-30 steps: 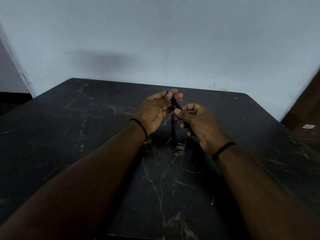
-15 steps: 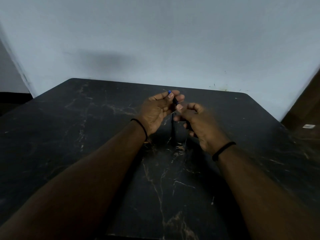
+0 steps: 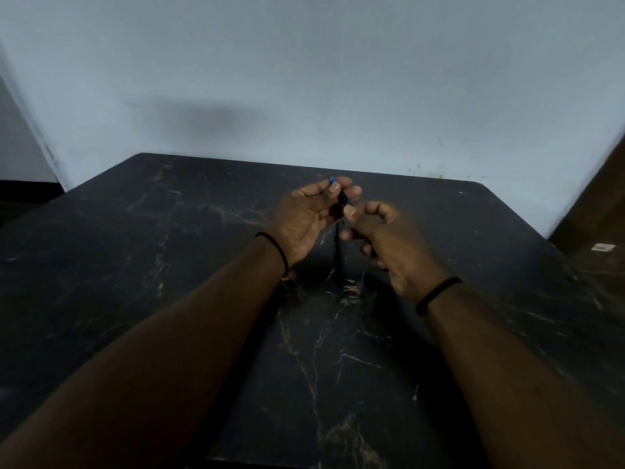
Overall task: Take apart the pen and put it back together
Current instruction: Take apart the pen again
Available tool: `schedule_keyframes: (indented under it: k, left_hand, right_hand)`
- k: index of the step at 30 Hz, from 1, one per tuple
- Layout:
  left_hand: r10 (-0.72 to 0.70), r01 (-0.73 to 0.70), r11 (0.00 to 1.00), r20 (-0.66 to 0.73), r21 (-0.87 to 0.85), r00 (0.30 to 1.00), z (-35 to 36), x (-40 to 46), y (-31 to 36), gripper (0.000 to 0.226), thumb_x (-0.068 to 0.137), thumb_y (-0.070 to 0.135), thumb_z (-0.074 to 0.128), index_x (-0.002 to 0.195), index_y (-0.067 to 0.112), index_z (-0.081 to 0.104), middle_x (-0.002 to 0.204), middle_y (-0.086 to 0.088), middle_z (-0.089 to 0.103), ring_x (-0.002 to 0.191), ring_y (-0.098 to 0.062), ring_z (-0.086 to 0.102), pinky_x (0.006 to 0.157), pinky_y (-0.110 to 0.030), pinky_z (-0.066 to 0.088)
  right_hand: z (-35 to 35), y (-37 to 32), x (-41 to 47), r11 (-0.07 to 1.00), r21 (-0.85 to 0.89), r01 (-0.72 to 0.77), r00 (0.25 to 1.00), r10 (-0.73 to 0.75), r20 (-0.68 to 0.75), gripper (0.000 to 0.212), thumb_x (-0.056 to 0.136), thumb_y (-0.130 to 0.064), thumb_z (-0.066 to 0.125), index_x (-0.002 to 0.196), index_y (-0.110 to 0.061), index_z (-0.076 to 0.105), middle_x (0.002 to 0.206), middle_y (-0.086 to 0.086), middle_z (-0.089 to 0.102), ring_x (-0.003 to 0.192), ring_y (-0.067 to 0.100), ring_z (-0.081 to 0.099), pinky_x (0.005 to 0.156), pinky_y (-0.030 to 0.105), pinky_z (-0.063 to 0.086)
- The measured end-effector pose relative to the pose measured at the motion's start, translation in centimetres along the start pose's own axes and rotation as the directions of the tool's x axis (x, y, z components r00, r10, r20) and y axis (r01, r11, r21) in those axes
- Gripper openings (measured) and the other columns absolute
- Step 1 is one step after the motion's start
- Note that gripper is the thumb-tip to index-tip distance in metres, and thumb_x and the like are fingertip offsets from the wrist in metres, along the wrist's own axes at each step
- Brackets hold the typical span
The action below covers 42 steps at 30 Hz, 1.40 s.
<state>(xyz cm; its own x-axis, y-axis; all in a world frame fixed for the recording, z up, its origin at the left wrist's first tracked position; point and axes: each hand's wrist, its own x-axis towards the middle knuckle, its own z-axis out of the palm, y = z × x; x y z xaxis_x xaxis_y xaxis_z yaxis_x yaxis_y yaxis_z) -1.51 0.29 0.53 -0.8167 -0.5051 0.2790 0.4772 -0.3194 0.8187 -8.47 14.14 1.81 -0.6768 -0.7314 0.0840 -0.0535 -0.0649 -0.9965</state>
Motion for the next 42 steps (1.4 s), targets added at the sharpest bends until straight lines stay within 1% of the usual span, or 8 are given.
schedule_keyframes:
  k: [6, 9, 12, 20, 24, 28, 34, 42]
  left_hand:
    - [0.010, -0.009, 1.000, -0.021, 0.021, 1.000, -0.07, 0.04, 0.16, 0.017, 0.094, 0.007, 0.055, 0.106, 0.003, 0.067, 0.102, -0.013, 0.074, 0.103, -0.024, 0.070, 0.072, -0.029, 0.056]
    - [0.001, -0.001, 1.000, -0.010, 0.027, 1.000, -0.08, 0.04, 0.16, 0.018, 0.093, 0.009, 0.056, 0.106, 0.004, 0.067, 0.102, -0.012, 0.074, 0.103, -0.023, 0.070, 0.087, -0.033, 0.057]
    - [-0.008, 0.008, 1.000, 0.013, 0.002, 1.000, 0.08, 0.01, 0.08, 0.018, 0.093, 0.007, 0.055, 0.105, 0.003, 0.067, 0.101, -0.013, 0.074, 0.102, -0.023, 0.070, 0.094, -0.036, 0.055]
    - [0.006, -0.005, 1.000, -0.018, 0.029, 1.000, 0.02, 0.05, 0.07, 0.016, 0.093, 0.008, 0.057, 0.104, 0.004, 0.068, 0.101, -0.014, 0.074, 0.097, -0.025, 0.071, 0.071, -0.029, 0.056]
    - [-0.002, 0.002, 1.000, -0.007, 0.019, 1.000, -0.14, 0.16, -0.01, 0.016, 0.092, 0.009, 0.058, 0.103, 0.005, 0.069, 0.102, -0.014, 0.074, 0.102, -0.025, 0.070, 0.086, -0.034, 0.056]
    - [-0.017, 0.017, 0.999, 0.022, 0.030, 1.000, 0.02, 0.05, -0.14, 0.017, 0.093, 0.009, 0.056, 0.103, 0.006, 0.069, 0.102, -0.013, 0.074, 0.098, -0.024, 0.071, 0.080, -0.032, 0.057]
    - [-0.008, 0.008, 0.998, -0.005, 0.059, 1.000, 0.11, -0.02, -0.12, 0.017, 0.093, 0.011, 0.057, 0.104, 0.006, 0.069, 0.103, -0.014, 0.074, 0.097, -0.026, 0.070, 0.072, -0.031, 0.056]
    - [-0.012, 0.012, 0.999, -0.001, 0.052, 1.000, 0.12, -0.10, 0.01, 0.017, 0.095, 0.008, 0.053, 0.104, 0.006, 0.068, 0.100, -0.012, 0.074, 0.099, -0.024, 0.070, 0.088, -0.034, 0.056]
  right_hand:
    - [0.03, 0.01, 0.20, 0.995, -0.091, -0.037, 0.999, 0.038, 0.008, 0.027, 0.102, -0.028, 0.052, 0.088, -0.015, 0.071, 0.077, 0.001, 0.070, 0.051, 0.006, 0.042, 0.037, 0.015, 0.028]
    - [-0.02, -0.39, -0.17, 0.997, -0.080, -0.016, 1.000, 0.017, 0.010, 0.007, 0.097, -0.022, 0.062, 0.093, -0.016, 0.064, 0.078, 0.002, 0.069, 0.049, 0.005, 0.048, 0.036, 0.015, 0.027]
    - [0.04, -0.64, -0.60, 1.000, -0.001, -0.009, 0.999, 0.009, 0.031, 0.015, 0.092, -0.017, 0.068, 0.102, -0.014, 0.057, 0.081, 0.011, 0.069, 0.038, -0.002, 0.050, 0.032, 0.012, 0.028]
    - [-0.10, -0.18, 0.32, 0.996, -0.085, -0.033, 0.999, 0.033, -0.002, 0.027, 0.102, -0.027, 0.050, 0.091, -0.013, 0.070, 0.073, 0.001, 0.068, 0.040, -0.001, 0.043, 0.033, 0.009, 0.027]
    - [-0.18, -0.22, 0.11, 0.997, -0.066, 0.035, 0.999, -0.035, -0.003, 0.005, 0.096, -0.014, 0.063, 0.090, -0.013, 0.064, 0.079, 0.007, 0.066, 0.045, 0.001, 0.048, 0.035, 0.009, 0.031]
    - [0.06, -0.35, -0.15, 0.999, -0.036, 0.040, 0.999, -0.039, 0.021, 0.013, 0.092, -0.015, 0.068, 0.103, -0.012, 0.061, 0.085, 0.009, 0.069, 0.043, -0.005, 0.054, 0.035, 0.007, 0.031]
    - [-0.10, -0.17, 0.29, 0.997, -0.072, -0.030, 1.000, 0.030, 0.000, 0.028, 0.101, -0.027, 0.052, 0.091, -0.011, 0.072, 0.073, 0.003, 0.070, 0.044, 0.001, 0.044, 0.033, 0.011, 0.026]
    - [-0.15, -0.41, -0.16, 0.999, -0.020, 0.030, 0.999, -0.031, -0.022, 0.005, 0.092, -0.015, 0.068, 0.089, -0.014, 0.065, 0.075, 0.006, 0.067, 0.048, 0.006, 0.048, 0.036, 0.011, 0.032]
